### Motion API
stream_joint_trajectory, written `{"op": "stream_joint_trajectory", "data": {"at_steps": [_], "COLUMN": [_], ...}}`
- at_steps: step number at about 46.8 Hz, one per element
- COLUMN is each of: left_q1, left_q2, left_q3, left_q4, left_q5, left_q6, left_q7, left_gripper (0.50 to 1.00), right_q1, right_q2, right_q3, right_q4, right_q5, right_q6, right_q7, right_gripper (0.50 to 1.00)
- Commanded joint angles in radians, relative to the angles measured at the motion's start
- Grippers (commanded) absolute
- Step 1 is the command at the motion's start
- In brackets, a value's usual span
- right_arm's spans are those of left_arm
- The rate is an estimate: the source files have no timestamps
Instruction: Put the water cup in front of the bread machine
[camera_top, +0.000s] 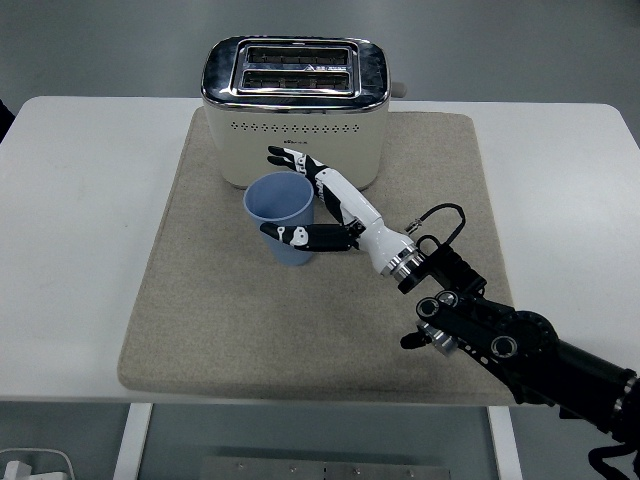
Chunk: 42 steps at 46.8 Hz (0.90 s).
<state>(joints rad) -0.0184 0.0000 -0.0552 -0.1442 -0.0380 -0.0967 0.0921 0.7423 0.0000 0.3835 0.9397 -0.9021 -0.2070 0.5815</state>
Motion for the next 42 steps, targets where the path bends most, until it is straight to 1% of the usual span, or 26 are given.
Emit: {"op": "stream_joint_trajectory", "data": {"at_steps": [1,16,42], "left_q1": [0.000,0.000,0.000], "left_q2": [0.000,0.000,0.000], "left_q3": [0.000,0.000,0.000], "left_q4": [0.000,0.000,0.000], "left_q5": [0.001,0.001,0.000], "left_q6": [0.000,0.000,0.000], "left_q7": [0.000,0.000,0.000], "left_gripper": [1.000,1.000,1.000], "right_q1": [0.000,0.002,0.009], "right_q2": [0.000,0.000,0.000], "right_q3": [0.000,0.000,0.002], "right_q4": [0.002,0.005,0.041], "right_q5": [0.000,0.005,0.009], "right_q6": [0.000,0.000,0.001], "right_q7": [0.000,0.000,0.000], "right_gripper": [0.919,0.919,0.921]}}
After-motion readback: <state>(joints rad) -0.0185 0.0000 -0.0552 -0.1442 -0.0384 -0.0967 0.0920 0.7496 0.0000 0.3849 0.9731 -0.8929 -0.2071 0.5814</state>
